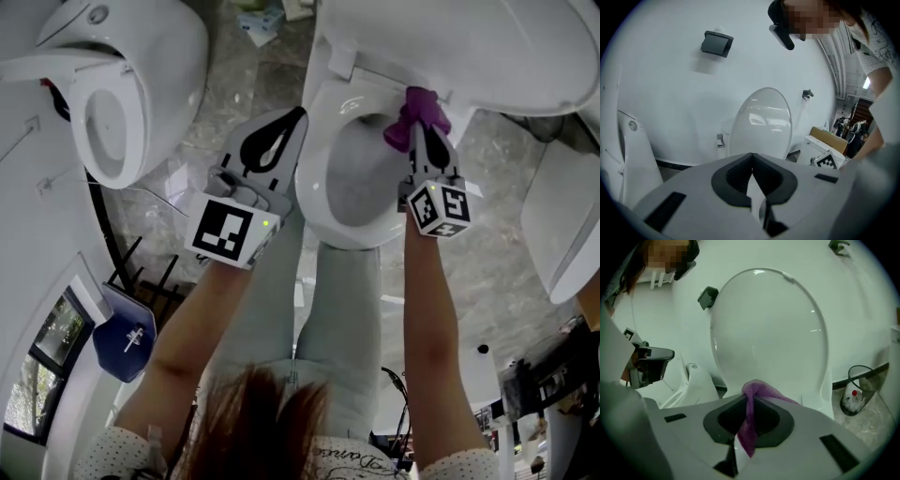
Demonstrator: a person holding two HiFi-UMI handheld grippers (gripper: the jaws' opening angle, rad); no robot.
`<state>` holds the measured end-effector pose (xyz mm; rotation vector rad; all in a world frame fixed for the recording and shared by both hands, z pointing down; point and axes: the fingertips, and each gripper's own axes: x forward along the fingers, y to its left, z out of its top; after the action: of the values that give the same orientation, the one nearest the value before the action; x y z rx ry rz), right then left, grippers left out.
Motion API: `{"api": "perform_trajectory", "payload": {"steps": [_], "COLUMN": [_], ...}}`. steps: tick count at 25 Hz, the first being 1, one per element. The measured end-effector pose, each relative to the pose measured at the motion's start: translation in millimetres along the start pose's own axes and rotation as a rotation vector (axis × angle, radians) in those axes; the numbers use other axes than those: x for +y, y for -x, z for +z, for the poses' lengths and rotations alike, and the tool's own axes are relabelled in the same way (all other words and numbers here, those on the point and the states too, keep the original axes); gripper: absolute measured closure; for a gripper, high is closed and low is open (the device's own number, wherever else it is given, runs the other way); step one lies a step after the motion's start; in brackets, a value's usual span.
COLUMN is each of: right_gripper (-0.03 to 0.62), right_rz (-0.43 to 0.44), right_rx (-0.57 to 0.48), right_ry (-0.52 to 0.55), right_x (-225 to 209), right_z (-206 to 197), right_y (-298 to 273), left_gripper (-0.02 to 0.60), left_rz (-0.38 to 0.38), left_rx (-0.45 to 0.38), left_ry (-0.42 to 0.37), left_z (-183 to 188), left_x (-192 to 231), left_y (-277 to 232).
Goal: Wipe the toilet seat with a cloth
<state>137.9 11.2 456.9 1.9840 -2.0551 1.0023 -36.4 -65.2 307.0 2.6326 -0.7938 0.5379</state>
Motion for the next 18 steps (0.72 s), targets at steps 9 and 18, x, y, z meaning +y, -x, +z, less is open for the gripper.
{"api": "perform_trajectory", "payload": {"steps": [9, 18], "right_gripper": [0.547, 0.547], "right_rz": [0.077, 0.165], "right_rx": [-0.118, -0.263], "right_ry": [0.036, 0.123], "right_x": [35.8, 102.3], "right_z": [90.4, 199.5], "right_y": [83.1, 166.0], "left_gripper": [0.578, 0.578], "left_rz": [0.032, 0.046], "left_rx": [-0.064, -0.121], "left_ry": [-0.017, -0.079], "left_z": [67.4, 130.8], "left_x": [-18.2, -38.0], "left_y": [33.8, 73.2]}}
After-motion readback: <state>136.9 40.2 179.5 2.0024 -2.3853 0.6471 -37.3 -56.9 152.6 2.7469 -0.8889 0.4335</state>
